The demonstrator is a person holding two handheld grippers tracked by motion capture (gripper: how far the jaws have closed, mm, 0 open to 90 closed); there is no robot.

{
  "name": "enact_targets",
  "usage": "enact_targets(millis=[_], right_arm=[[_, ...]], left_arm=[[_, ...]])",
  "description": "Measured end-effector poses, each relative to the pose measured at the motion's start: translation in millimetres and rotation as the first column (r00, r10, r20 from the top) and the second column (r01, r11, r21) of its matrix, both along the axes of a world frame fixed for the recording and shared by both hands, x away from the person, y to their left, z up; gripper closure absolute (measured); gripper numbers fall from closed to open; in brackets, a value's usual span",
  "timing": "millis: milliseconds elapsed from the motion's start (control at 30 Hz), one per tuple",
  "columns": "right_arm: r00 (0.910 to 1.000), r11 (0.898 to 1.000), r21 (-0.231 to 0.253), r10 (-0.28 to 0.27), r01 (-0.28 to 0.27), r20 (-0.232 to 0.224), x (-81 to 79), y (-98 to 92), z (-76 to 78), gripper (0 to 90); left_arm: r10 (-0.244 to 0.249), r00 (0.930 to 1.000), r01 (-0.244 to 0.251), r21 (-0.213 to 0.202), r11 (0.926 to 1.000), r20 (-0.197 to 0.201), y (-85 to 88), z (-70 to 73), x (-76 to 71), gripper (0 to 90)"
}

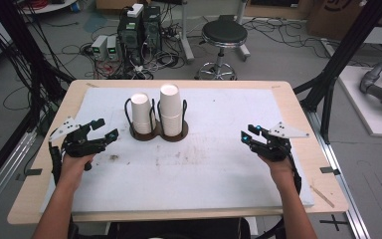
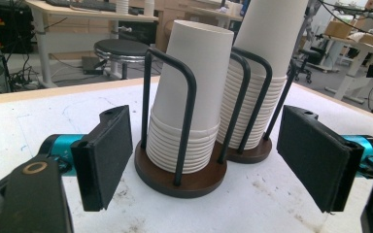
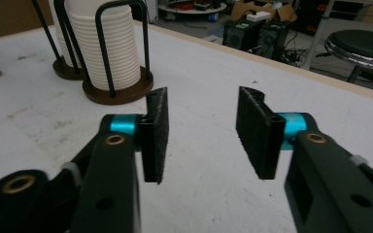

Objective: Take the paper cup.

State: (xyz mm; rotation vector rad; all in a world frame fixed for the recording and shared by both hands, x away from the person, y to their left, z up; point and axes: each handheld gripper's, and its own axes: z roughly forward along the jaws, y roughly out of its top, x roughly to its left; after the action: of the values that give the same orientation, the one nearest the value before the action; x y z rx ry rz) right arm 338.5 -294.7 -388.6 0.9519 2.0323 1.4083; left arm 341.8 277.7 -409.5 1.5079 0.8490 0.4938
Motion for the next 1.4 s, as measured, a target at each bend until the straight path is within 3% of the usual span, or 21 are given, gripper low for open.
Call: enact_targets(millis=[67,133,167,267,400,433,700,833,1100,1333,1400], right_arm=[[1.0,1.0,0.0,0.003,-0.003,0.003,1.2,1.3,0.5,64.1],[1.0,1.0,-0.009,0.009,-0.009,-0.001,4.5,7.5,1.7,77.8],[1.0,1.0,-0.009,0.009,-0.009,-0.001,4.5,7.5,1.7,77.8],[0.9999,1.0,-0.023,0.011,-0.011,0.008,5.6,15.1,4.4,90.0],[0.9991,0.998,-0.055,0.009,-0.007,0.041,5.5,28.8,9.1,90.0],[0.998,0.998,-0.054,0.018,-0.014,0.061,4.5,36.3,12.0,90.0],[0.9949,0.999,-0.031,0.042,-0.039,0.091,11.0,72.4,20.5,90.0],[0.9925,0.996,0.002,0.085,-0.086,0.087,17.6,93.9,26.8,90.0],[0.9874,0.99,0.025,0.138,-0.141,0.077,24.8,112.6,29.8,90.0],[0.9748,0.975,0.039,0.215,-0.217,0.061,29.9,140.1,31.6,90.0],[0.9691,0.97,0.03,0.24,-0.242,0.057,32.6,156.6,30.4,90.0]], left_arm=[[0.001,1.0,-0.001,0.003,1.0,-0.004,0.9,-0.3,-1.0,20.6],[0.007,1.0,-0.007,-0.002,1.0,-0.006,1.7,-0.9,-1.9,20.6],[0.006,1.0,-0.006,-0.004,1.0,-0.008,1.8,-1.2,-2.0,20.6],[-0.002,0.9999,0.002,0.009,1.0,-0.011,0.2,-2.1,-1.4,20.7],[-0.009,0.9999,0.01,0.024,0.9997,-0.011,-1.4,-2.0,-1.5,20.8],[-0.01,0.9999,0.01,0.019,0.9998,-0.009,-1.5,-1.4,-2.3,20.8],[-0.011,0.9999,0.011,0.01,0.9999,-0.007,-1.1,-1.7,-1.8,20.9],[-0.01,0.9999,0.011,0.006,0.9999,-0.012,-1.3,-2.5,-0.2,20.8],[-0.01,0.9999,0.01,0.005,0.9999,-0.012,-0.9,-2.6,0.3,20.8],[-0.009,0.9999,0.009,0.007,0.9999,-0.01,-0.4,-1.8,-0.8,20.8],[-0.004,0.9999,0.004,0.006,1.0,-0.01,0.3,-1.8,-0.7,20.8]])
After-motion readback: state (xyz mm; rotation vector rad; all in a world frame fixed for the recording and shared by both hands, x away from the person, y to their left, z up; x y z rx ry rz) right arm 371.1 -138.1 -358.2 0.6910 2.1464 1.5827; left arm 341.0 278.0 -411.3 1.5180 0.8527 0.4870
